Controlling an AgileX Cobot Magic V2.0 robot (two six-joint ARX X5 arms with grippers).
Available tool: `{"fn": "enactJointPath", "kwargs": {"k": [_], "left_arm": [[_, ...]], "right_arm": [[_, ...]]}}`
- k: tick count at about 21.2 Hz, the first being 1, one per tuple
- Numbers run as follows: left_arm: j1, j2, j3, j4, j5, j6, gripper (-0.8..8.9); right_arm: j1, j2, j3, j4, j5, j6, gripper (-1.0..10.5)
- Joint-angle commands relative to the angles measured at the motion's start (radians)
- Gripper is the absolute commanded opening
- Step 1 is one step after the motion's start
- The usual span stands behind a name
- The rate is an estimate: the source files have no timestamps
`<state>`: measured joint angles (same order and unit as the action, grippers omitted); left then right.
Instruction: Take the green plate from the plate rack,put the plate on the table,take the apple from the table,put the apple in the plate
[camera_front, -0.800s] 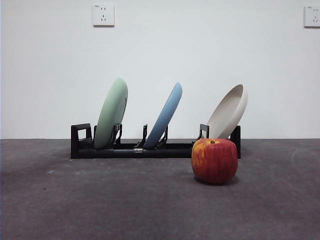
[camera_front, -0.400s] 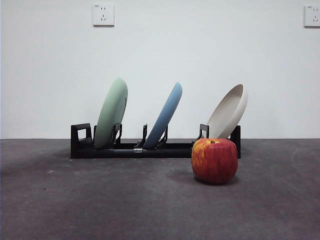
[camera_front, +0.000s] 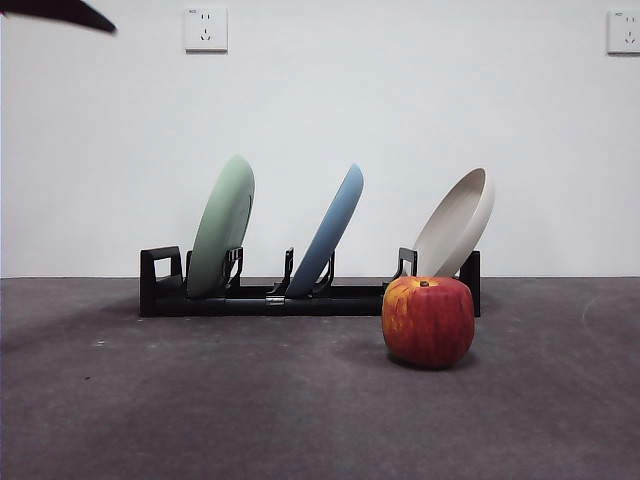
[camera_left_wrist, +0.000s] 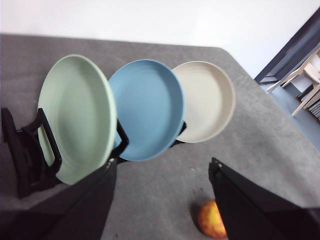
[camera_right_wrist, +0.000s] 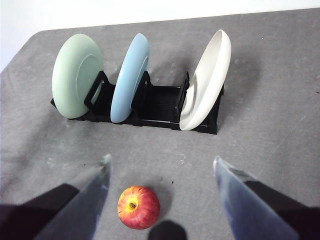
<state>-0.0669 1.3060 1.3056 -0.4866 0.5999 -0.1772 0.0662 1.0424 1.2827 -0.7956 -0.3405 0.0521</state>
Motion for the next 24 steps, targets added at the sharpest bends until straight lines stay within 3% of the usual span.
{"fn": "enactJointPath", "kwargs": {"k": [1,9,17,21,24], "left_arm": [[-0.013,0.129,0.102,0.011,0.003,-0.015,3.15],[-0.098,0.539,0.559,-0.065,-0.109,0.001,3.15],[-0.172,0.702,0.579,-0.070,-0.285,0.095,2.95],[-0.175,0.719,0.579,-0.075,-0.285,0.100,2.68],[-0.174,0.720,0.579,-0.107,-0.284,0.114,1.29]], "right_arm": [[0.002,-0.001,0.002,0.001,-0.002,0.003,3.5],[0.002,-0.001,0.002,0.002,-0.001,0.003,3.5],[0.002,-0.001,0.002,0.001,-0.001,0.034,3.5],[0.002,-0.001,0.002,0.000,-0.001,0.037,3.5],[0.002,-0.001,0.002,0.000,-0.001,0.037,3.5]]}}
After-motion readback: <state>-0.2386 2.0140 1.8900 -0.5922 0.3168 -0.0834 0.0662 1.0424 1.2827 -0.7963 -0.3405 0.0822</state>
